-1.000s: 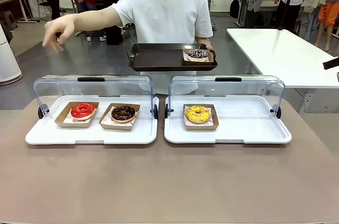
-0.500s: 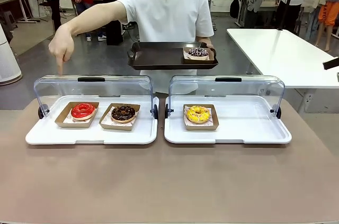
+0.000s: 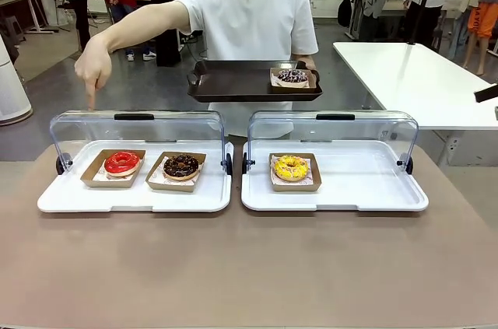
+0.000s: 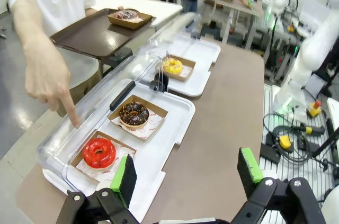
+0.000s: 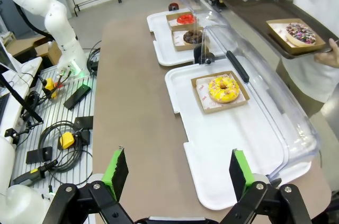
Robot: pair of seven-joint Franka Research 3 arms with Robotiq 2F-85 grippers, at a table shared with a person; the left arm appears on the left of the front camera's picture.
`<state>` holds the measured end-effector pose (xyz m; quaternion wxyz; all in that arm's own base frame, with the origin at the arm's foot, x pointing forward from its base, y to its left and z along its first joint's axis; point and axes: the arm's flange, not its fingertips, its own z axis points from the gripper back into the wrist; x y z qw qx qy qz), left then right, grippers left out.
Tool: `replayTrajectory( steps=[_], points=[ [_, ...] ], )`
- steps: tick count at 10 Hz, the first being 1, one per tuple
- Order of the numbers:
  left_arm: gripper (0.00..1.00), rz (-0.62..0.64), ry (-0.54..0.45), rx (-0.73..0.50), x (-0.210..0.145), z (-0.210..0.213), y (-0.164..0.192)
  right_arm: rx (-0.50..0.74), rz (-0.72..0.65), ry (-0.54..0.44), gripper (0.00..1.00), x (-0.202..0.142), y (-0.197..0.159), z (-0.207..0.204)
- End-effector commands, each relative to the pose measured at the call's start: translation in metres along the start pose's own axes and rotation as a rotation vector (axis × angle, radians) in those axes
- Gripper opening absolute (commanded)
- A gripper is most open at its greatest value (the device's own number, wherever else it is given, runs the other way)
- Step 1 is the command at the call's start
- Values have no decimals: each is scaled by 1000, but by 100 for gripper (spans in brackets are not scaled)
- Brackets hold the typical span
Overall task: Provide the desired donut to the person.
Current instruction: Pick up and lift the Paper togo box containing the Donut pointed at by the person.
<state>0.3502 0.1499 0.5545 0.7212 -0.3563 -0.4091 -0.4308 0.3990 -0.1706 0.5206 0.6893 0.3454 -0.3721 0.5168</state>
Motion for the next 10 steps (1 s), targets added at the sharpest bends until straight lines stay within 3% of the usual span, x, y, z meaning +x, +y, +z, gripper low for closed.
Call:
replayTrajectory(
  steps=[1, 3, 4, 6, 8, 10],
  points=[
    [100, -170, 181, -6, 44, -9, -5, 1, 0, -2, 100, 0, 0, 0],
    [100, -389, 501, 36, 71, -41, -18, 1, 0, -2, 100, 0, 0, 0],
    [100, -500, 717, 41, 80, -64, -22, 1, 0, -2, 100, 0, 0, 0],
    [100, -637, 980, 84, 71, -112, -31, 1, 0, -2, 100, 0, 0, 0],
    [100, -684, 1058, 94, 52, -158, -28, 1, 0, -2, 100, 0, 0, 0],
    [100, -653, 1119, 106, 18, -192, -8, 1, 0, -2, 100, 0, 0, 0]
  ],
)
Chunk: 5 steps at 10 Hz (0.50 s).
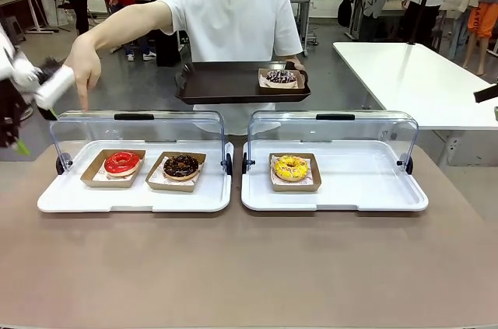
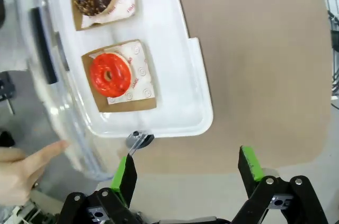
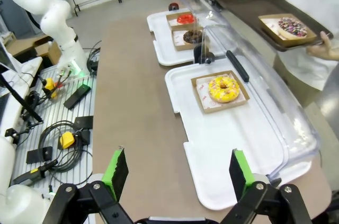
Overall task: Provide the desired donut to the person.
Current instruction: Pick up and lift the Paper togo box containing the Donut pointed at by the person.
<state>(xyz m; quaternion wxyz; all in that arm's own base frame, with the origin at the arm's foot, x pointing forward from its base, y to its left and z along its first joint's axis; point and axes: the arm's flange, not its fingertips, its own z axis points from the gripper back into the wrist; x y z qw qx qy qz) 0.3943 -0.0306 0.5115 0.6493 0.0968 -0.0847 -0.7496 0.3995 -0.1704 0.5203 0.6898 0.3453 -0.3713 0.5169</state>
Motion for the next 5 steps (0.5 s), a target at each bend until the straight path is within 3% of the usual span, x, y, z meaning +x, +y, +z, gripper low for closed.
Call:
replayTrajectory(
  steps=[1, 5],
  points=[
    [100, 71, 13, -26, -2, -40, 5, 1, 0, -4, 100, 0, 0, 0],
    [100, 85, -55, -44, 3, -88, 26, 1, 0, -4, 100, 0, 0, 0]
  ],
)
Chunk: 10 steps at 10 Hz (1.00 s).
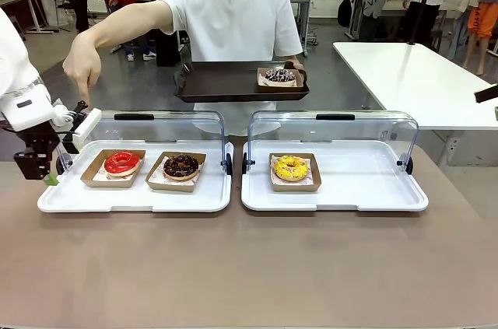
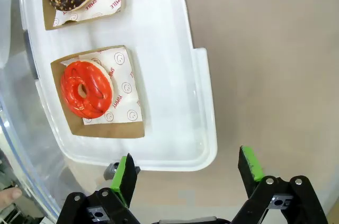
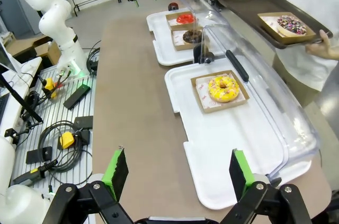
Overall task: Provide the desired donut to the person.
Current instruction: Pick up and lift the Paper togo box containing the Donut pointed at by the person.
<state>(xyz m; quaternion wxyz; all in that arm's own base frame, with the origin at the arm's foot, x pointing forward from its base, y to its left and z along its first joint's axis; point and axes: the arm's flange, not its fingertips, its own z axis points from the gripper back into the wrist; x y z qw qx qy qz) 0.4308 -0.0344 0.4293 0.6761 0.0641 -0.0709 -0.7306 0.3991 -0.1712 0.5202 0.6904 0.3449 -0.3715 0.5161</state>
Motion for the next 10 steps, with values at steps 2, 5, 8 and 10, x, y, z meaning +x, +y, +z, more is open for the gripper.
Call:
replayTrajectory(
  steps=[2, 5, 8, 10],
  points=[
    [100, -19, -29, 2, -4, 7, 10, 3, 2, -4, 100, 1, 0, -1],
    [100, 1, -3, 1, 0, -3, 6, 3, 2, -4, 100, 1, 0, -1],
    [100, 1, -3, 1, 0, -3, 6, 3, 2, -4, 100, 1, 0, -1],
    [100, 1, -3, 1, 0, -3, 6, 3, 2, -4, 100, 1, 0, -1]
  ],
)
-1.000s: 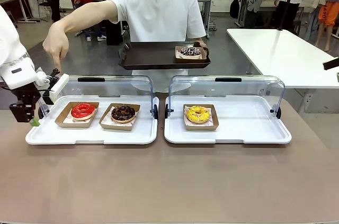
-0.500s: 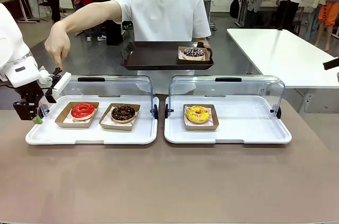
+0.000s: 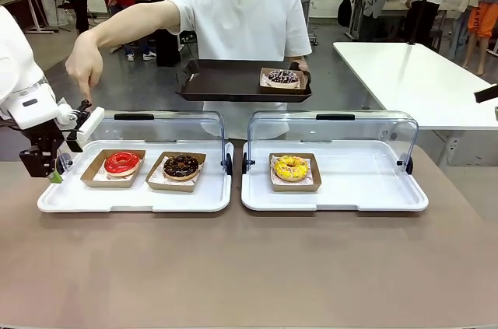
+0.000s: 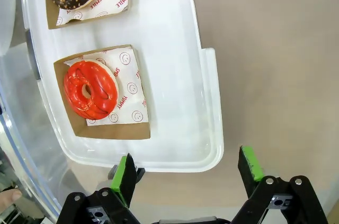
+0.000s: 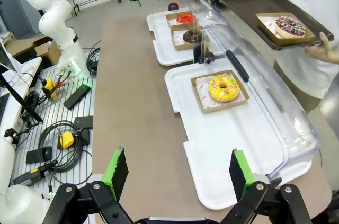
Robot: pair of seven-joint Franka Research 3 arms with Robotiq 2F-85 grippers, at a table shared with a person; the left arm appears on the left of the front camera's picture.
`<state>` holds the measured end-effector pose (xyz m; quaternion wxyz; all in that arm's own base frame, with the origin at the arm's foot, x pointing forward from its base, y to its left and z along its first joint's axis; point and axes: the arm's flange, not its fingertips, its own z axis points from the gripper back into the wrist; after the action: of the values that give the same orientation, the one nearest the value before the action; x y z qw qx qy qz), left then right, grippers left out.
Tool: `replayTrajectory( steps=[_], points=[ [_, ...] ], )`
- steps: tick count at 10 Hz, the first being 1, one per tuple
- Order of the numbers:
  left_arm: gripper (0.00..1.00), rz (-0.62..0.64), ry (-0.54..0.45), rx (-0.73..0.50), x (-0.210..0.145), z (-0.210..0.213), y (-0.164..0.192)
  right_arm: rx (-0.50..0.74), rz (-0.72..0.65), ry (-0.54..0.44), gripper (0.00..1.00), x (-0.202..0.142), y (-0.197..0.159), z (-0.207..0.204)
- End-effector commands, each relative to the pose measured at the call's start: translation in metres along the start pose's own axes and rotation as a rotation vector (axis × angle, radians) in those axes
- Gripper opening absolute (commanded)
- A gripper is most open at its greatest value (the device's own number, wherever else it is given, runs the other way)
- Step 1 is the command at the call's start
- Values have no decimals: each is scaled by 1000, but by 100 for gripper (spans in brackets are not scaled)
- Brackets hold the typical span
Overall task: Provide the desired donut to the person.
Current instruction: Pick up and lift the Paper togo box containing the Donut pointed at by the person.
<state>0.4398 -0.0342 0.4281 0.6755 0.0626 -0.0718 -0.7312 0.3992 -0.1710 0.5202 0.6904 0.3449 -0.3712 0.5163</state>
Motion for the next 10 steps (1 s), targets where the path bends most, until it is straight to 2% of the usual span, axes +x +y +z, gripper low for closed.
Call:
replayTrajectory(
  steps=[1, 3, 10],
  points=[
    [100, 0, 0, 0, 0, 0, 0, 2, 2, -4, 100, 1, 0, -1],
    [100, -22, -5, -2, -2, -14, 24, 2, 2, -4, 100, 1, 0, -1],
    [100, 4, 7, -112, -1, -73, 46, 2, 2, -4, 100, 1, 0, -1]
  ],
)
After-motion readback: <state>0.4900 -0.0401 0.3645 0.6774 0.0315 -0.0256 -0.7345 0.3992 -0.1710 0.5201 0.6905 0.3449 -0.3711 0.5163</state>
